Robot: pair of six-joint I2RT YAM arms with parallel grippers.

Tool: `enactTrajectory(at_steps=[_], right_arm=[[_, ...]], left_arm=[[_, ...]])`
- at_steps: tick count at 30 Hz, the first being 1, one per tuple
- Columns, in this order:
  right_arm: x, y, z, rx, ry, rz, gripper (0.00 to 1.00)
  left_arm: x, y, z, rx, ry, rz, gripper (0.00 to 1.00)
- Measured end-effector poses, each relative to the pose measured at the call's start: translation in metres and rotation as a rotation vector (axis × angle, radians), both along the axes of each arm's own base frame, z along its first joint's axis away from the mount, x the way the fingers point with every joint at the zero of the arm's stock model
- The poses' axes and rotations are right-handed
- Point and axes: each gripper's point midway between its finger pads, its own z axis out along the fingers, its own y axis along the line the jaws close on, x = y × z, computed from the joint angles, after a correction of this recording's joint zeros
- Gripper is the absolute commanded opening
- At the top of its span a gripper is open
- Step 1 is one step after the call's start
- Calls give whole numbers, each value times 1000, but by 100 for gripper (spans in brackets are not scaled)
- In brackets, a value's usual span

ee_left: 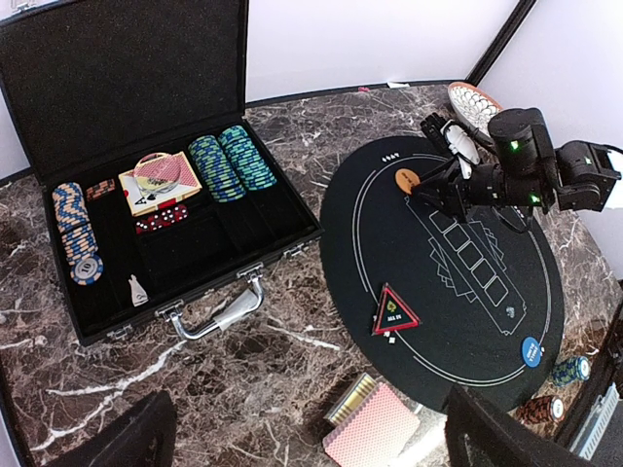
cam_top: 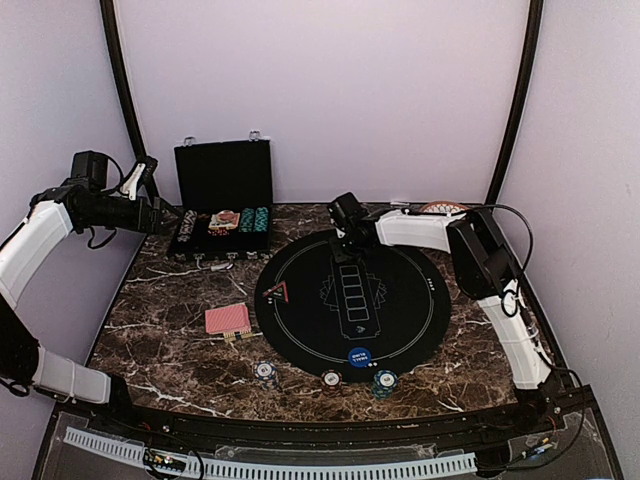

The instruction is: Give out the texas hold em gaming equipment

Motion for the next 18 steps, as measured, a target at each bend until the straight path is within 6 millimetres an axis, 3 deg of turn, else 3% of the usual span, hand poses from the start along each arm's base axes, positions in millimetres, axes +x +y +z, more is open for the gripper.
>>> enactTrajectory(at_steps=[6,9,12,15,18], right_arm=[[11,-7,3,2,-5,-21,32],[14,-9,4,3,-5,-18,43],[11,-9,3,5,3,-6,61],[-9,-10,3,-28,28,29,67],[-44,-7,14,-48,48,68,68]], left_arm=[[0,0,0,1,0,0,99],[0,0,0,1,1,0,99],[0,0,0,1,1,1,99],[0,0,0,1,3,1,99],[-1,0,-1,1,7,1,99]])
